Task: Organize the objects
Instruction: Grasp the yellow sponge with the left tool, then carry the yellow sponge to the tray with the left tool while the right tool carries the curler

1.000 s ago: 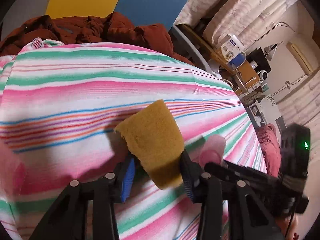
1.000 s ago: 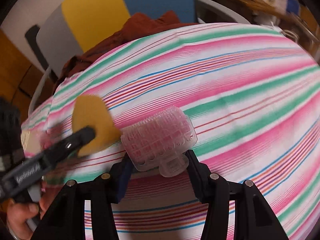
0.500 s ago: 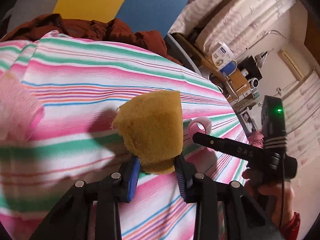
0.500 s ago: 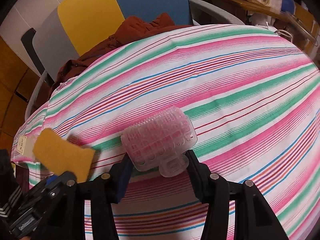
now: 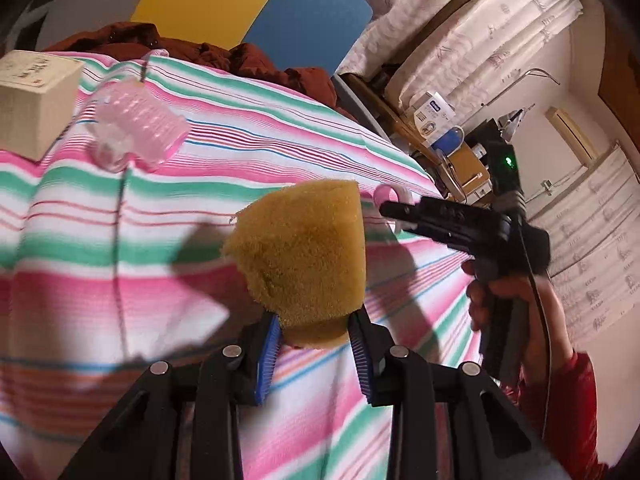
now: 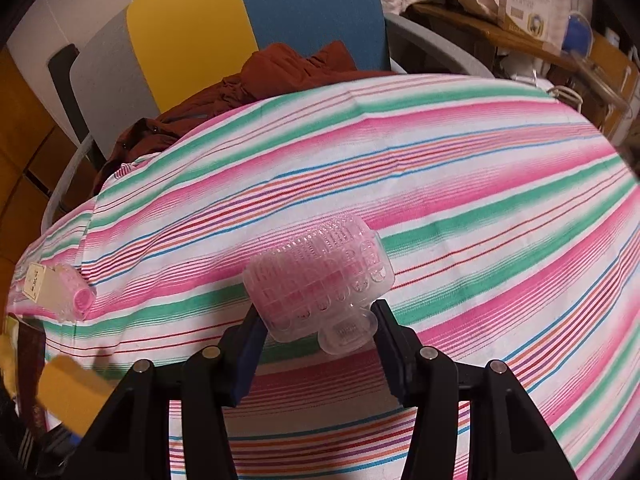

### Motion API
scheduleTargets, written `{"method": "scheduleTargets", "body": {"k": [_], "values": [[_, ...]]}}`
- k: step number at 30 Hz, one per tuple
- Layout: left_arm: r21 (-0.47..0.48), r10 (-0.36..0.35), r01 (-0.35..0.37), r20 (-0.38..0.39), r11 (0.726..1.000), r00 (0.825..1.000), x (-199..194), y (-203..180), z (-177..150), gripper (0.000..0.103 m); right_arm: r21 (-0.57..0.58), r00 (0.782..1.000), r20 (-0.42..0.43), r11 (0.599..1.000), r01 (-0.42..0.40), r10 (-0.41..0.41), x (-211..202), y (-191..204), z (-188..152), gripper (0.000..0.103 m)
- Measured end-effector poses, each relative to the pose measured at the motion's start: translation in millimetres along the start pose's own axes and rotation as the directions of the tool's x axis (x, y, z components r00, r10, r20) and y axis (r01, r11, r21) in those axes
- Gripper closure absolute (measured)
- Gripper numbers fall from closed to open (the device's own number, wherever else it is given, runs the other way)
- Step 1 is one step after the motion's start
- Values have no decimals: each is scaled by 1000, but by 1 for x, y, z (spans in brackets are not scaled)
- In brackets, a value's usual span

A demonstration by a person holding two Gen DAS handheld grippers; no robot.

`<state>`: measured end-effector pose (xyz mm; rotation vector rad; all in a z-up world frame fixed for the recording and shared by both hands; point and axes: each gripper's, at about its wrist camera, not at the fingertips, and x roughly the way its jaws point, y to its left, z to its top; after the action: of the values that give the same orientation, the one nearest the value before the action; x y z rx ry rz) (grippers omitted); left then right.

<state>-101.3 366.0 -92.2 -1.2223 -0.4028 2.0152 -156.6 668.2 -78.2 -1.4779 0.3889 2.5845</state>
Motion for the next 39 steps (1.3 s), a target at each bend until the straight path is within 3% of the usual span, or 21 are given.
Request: {"method": "scheduleTargets", "body": {"k": [12, 21, 29, 39], "values": [[-3, -37, 37, 8, 999, 999, -52, 16, -35, 70, -143, 992, 115, 987, 71, -55, -14, 29, -4, 50], [51, -65, 63, 33, 997, 997, -102, 18, -48, 70, -180, 989, 100, 975, 129, -113, -17, 44, -5, 50], [85, -99, 92, 82, 992, 992, -144, 18, -58, 70, -173, 996, 81, 984, 40, -26, -56, 76, -27, 50], [93, -97, 85, 134, 992, 986, -190, 34, -74, 70, -268, 991, 49, 958, -104, 121, -92, 170, -73, 50]]}}
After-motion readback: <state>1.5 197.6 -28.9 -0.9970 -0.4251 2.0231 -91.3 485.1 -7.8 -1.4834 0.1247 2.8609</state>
